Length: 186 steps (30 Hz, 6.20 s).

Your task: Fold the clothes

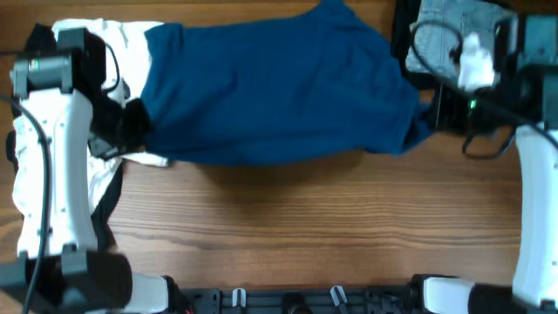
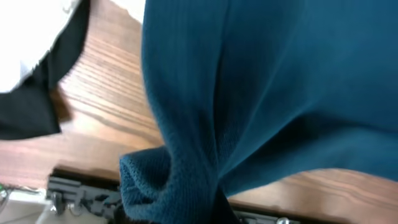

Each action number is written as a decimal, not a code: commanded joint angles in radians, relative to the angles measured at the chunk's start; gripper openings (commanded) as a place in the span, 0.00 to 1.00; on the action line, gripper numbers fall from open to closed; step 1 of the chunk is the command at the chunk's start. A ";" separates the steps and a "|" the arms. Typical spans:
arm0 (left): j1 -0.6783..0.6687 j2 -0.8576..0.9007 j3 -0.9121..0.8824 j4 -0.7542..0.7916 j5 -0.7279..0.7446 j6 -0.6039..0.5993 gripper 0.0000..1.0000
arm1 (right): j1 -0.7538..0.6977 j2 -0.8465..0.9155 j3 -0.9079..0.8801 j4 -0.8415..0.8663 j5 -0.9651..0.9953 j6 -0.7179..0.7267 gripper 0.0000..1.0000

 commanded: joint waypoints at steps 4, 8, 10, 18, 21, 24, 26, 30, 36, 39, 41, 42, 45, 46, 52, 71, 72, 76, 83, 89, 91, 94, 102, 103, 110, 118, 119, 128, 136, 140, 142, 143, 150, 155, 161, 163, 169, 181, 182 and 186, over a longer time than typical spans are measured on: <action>0.033 -0.314 -0.262 0.034 -0.182 -0.211 0.04 | -0.003 -0.307 -0.438 0.020 0.027 0.164 0.04; 0.063 -0.442 -0.334 0.041 -0.181 -0.218 0.04 | -0.003 -0.341 -0.534 0.020 0.055 0.176 0.04; 0.063 -0.447 -0.460 0.098 -0.142 -0.241 0.04 | -0.003 -0.294 -0.536 0.069 0.055 0.148 0.04; 0.062 -0.381 -0.597 0.285 -0.113 -0.275 0.04 | -0.003 -0.115 -0.536 0.237 0.044 0.063 0.04; 0.062 -0.338 -0.636 0.335 -0.113 -0.291 0.04 | -0.003 -0.013 -0.536 0.313 0.035 0.043 0.05; 0.062 -0.302 -0.683 0.412 -0.114 -0.295 0.04 | -0.003 0.038 -0.536 0.398 0.009 0.039 0.04; 0.063 -0.273 -0.711 0.494 -0.122 -0.324 0.04 | -0.003 0.056 -0.536 0.456 0.005 0.038 0.04; 0.063 -0.192 -0.718 0.658 -0.148 -0.373 0.04 | -0.003 0.085 -0.536 0.622 -0.014 0.023 0.05; 0.063 -0.067 -0.718 0.809 -0.148 -0.375 0.04 | 0.003 0.163 -0.536 0.745 -0.062 0.009 0.05; 0.063 0.000 -0.718 0.873 -0.148 -0.375 0.04 | 0.025 0.214 -0.536 0.784 -0.063 -0.012 0.05; 0.063 0.027 -0.718 0.916 -0.148 -0.375 0.04 | 0.051 0.251 -0.536 0.833 -0.062 -0.013 0.06; 0.063 0.032 -0.718 0.940 -0.146 -0.375 0.04 | 0.058 0.260 -0.536 0.844 -0.061 -0.013 0.06; 0.062 0.014 -0.687 0.955 -0.124 -0.372 0.04 | 0.062 0.273 -0.536 0.859 -0.057 -0.012 0.06; 0.062 0.006 -0.676 0.948 -0.113 -0.366 0.04 | 0.062 0.273 -0.536 0.859 -0.052 -0.012 0.06; 0.022 -0.121 -0.575 0.795 -0.090 -0.342 0.04 | 0.062 0.273 -0.536 0.859 -0.032 -0.011 0.06; 0.080 -0.164 -0.573 0.850 -0.289 -0.338 0.04 | -0.058 0.112 -0.425 0.774 -0.060 -0.037 0.04; 0.080 -0.164 -0.573 0.850 -0.289 -0.338 0.04 | -0.058 0.113 -0.426 0.773 -0.062 -0.038 0.04; 0.080 -0.164 -0.573 0.848 -0.289 -0.337 0.04 | -0.043 0.126 -0.429 0.771 -0.062 -0.041 0.04; 0.080 -0.121 -0.573 0.848 -0.289 -0.337 0.04 | -0.009 0.212 -0.430 0.763 -0.054 -0.066 0.04; 0.080 0.008 -0.573 0.889 -0.278 -0.337 0.04 | -0.009 0.299 -0.430 0.786 -0.035 -0.064 0.04; 0.080 0.048 -0.573 0.917 -0.278 -0.337 0.04 | -0.009 0.321 -0.430 0.797 -0.031 -0.065 0.04; 0.080 0.096 -0.573 0.938 -0.277 -0.338 0.22 | -0.009 0.354 -0.430 0.818 -0.024 -0.067 0.28; 0.078 0.058 -0.475 0.878 -0.262 -0.213 1.00 | -0.009 0.350 -0.237 0.713 -0.092 -0.067 0.74; 0.076 0.040 -0.426 0.832 -0.259 -0.196 1.00 | -0.009 0.348 -0.167 0.656 -0.097 -0.068 0.74; 0.006 -0.027 0.045 0.695 0.019 0.038 1.00 | 0.011 0.348 0.259 0.439 -0.137 -0.162 0.85; -0.063 0.269 0.109 0.904 -0.230 0.164 1.00 | 0.044 0.389 0.267 0.442 -0.128 -0.197 0.85; -0.055 0.311 0.109 0.937 -0.230 0.166 1.00 | 0.045 0.395 0.267 0.439 -0.121 -0.198 0.85; 0.001 0.544 0.109 1.132 -0.229 0.188 1.00 | 0.046 0.483 0.263 0.449 -0.103 -0.209 0.85; 0.019 0.698 0.109 1.217 -0.192 0.188 0.96 | 0.057 0.557 0.263 0.461 -0.103 -0.224 0.84; 0.005 0.707 0.109 1.233 -0.192 0.187 0.77 | 0.060 0.557 0.263 0.464 -0.103 -0.224 0.84; 0.005 0.707 0.109 1.243 -0.192 0.187 0.66 | 0.060 0.557 0.263 0.468 -0.103 -0.225 0.84; 0.005 0.707 0.109 1.244 -0.193 0.187 0.64 | 0.060 0.557 0.263 0.472 -0.103 -0.225 0.84; 0.004 0.666 0.109 1.238 -0.192 0.186 0.04 | 0.060 0.557 0.263 0.476 -0.103 -0.224 0.81; -0.006 0.545 0.109 1.154 -0.192 0.183 0.04 | 0.073 0.558 0.263 0.494 -0.103 -0.225 0.79; -0.011 0.463 0.109 0.986 -0.193 0.127 0.04 | 0.122 0.560 0.263 0.650 -0.039 -0.224 0.77; -0.011 0.462 0.109 0.982 -0.193 0.126 0.04 | 0.142 0.575 0.263 0.727 -0.003 -0.220 0.77; -0.017 0.462 0.109 0.970 -0.184 0.126 0.04 | 0.193 0.748 0.263 0.975 -0.001 -0.159 0.76; -0.061 0.462 0.109 0.956 -0.184 0.126 0.04 | 0.223 1.084 0.263 1.258 0.010 -0.012 0.65; -0.063 0.462 0.109 0.956 -0.184 0.126 0.04 | 0.224 1.086 0.263 1.250 0.010 -0.011 0.63; -0.063 0.462 0.109 0.956 -0.184 0.126 0.04 | 0.225 1.088 0.275 1.244 0.011 -0.011 0.15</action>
